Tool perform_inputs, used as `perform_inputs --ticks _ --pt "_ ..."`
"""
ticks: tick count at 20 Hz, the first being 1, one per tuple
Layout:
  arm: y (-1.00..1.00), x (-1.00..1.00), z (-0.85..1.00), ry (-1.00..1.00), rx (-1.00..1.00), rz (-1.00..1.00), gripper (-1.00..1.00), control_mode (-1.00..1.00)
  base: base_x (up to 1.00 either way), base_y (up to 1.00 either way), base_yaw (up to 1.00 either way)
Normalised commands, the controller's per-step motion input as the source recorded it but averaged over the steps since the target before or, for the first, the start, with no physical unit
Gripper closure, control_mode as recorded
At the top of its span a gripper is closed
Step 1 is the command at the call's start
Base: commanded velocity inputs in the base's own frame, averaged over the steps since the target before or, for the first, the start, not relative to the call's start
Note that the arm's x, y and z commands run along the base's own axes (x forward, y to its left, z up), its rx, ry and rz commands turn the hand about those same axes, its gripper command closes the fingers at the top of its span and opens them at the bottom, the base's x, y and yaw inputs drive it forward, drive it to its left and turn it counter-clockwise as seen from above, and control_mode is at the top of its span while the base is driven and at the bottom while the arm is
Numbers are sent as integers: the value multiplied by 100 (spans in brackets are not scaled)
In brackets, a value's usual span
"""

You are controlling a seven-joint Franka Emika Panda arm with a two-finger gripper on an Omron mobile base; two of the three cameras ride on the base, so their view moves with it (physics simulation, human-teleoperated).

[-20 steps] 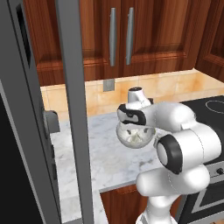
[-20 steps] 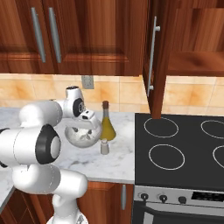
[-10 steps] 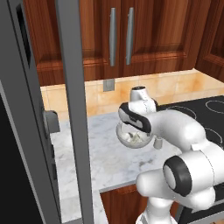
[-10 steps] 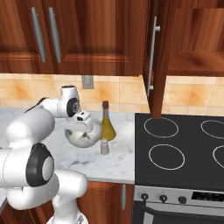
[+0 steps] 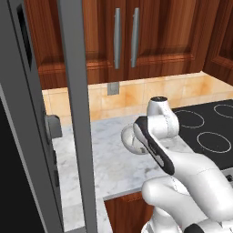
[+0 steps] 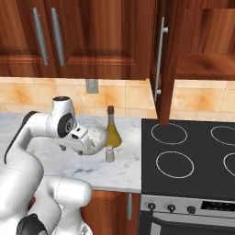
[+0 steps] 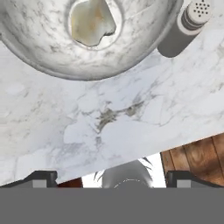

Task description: Retrieve the bottle and the shaker from the cabinet and place them next to the mixing bowl on the counter. Then add garlic from the fridge to the mixing bowl.

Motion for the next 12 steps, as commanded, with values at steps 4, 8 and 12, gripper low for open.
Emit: perform_inputs --ticks 4,8,12 --pt "-35 -17 3 0 0 0 -100 -100 0 0 0" --pt "-53 0 0 0 0 -1 -100 -100 0 0 0" --pt "-51 0 0 0 0 -1 -100 -100 0 0 0"
